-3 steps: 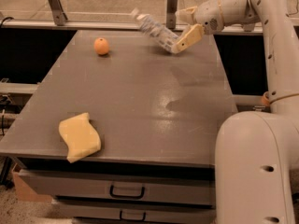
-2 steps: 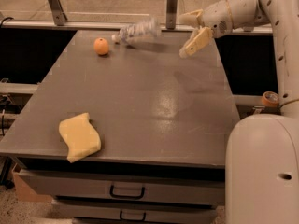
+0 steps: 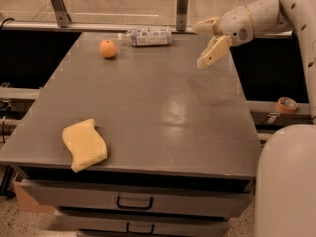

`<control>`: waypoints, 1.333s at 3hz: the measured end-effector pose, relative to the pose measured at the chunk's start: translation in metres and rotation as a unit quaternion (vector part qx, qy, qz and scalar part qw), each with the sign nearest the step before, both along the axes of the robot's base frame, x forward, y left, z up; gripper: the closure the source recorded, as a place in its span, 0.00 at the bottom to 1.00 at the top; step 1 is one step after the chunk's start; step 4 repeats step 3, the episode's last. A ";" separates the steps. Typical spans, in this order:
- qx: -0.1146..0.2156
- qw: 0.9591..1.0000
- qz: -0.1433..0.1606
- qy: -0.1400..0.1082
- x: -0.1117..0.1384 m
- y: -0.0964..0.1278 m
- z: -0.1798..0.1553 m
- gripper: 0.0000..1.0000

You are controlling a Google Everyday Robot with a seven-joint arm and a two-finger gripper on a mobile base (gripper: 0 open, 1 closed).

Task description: Knock blue plastic bottle over

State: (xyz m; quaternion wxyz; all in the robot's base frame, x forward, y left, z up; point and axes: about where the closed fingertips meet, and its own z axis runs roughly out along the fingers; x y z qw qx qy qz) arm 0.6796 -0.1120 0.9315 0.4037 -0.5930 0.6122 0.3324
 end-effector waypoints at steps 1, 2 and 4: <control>-0.026 0.999 -0.027 -0.018 -0.002 -0.015 0.008 0.00; -0.073 0.989 -0.110 -0.069 -0.001 -0.061 0.045 0.00; -0.075 0.987 -0.117 -0.079 0.001 -0.060 0.053 0.00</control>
Offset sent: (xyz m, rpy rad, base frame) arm -0.0167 -0.1347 0.1177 -0.2818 -0.3221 -0.4908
